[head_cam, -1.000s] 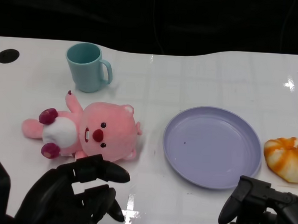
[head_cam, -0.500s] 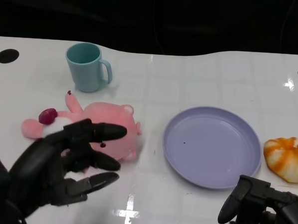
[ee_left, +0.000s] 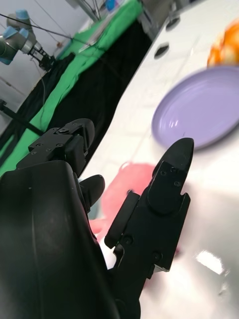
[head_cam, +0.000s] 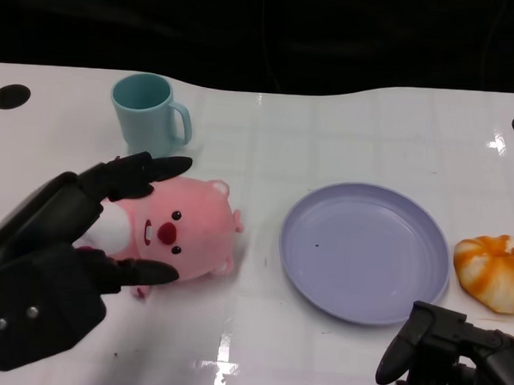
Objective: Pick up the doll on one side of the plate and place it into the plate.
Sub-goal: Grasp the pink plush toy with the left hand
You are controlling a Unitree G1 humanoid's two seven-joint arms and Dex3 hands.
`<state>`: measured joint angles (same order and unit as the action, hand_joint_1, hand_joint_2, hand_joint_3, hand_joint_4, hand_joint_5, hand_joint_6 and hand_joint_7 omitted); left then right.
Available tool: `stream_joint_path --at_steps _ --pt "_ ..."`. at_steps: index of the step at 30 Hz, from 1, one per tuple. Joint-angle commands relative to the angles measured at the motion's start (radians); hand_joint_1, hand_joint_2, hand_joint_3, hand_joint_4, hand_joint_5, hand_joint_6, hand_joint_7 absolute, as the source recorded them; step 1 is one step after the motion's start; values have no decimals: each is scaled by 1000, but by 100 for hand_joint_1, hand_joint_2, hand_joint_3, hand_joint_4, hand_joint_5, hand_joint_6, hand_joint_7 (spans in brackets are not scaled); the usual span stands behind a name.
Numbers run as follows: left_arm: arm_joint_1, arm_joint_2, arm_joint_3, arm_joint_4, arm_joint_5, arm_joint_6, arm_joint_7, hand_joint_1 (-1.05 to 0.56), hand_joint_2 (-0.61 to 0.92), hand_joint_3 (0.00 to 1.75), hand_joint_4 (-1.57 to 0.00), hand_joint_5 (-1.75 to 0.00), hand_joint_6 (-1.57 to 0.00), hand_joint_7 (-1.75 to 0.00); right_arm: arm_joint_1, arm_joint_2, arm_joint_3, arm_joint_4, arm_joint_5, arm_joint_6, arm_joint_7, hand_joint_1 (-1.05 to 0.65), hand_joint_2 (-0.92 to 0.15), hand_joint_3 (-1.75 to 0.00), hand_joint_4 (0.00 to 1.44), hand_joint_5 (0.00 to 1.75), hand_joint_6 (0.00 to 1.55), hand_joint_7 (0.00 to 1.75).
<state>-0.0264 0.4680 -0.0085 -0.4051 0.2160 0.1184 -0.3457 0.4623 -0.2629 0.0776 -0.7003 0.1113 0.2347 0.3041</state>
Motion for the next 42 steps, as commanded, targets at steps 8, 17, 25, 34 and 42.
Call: stream_joint_path --at_steps 8,17,25,34,42 --pt "-117 131 -83 75 299 -15 -21 -71 91 1 0 -35 -19 -1 1 -5 -8 3 1 -6 -4 -19 -55 -113 63 175 53 149" --pt "-236 169 -170 222 449 -26 -56 -74 89 0 0 -30 -17 0 1 -4 -5 5 0 -11 -3 -20 -55 -112 63 175 53 148" --pt "-332 155 -255 373 540 -16 -72 -76 89 0 -1 -30 -17 -1 5 -3 -5 9 -2 -23 -3 -21 -56 -110 63 175 54 148" --pt "-433 108 -339 573 592 -50 -37 -74 89 0 -1 -31 -19 -1 10 -1 -1 4 -2 -20 -6 -20 -57 -109 63 175 55 147" --pt "-527 57 -407 781 616 -76 0 -73 89 1 -2 -27 -20 0 14 -2 3 -6 -7 -15 -11 -21 -57 -109 63 175 55 147"
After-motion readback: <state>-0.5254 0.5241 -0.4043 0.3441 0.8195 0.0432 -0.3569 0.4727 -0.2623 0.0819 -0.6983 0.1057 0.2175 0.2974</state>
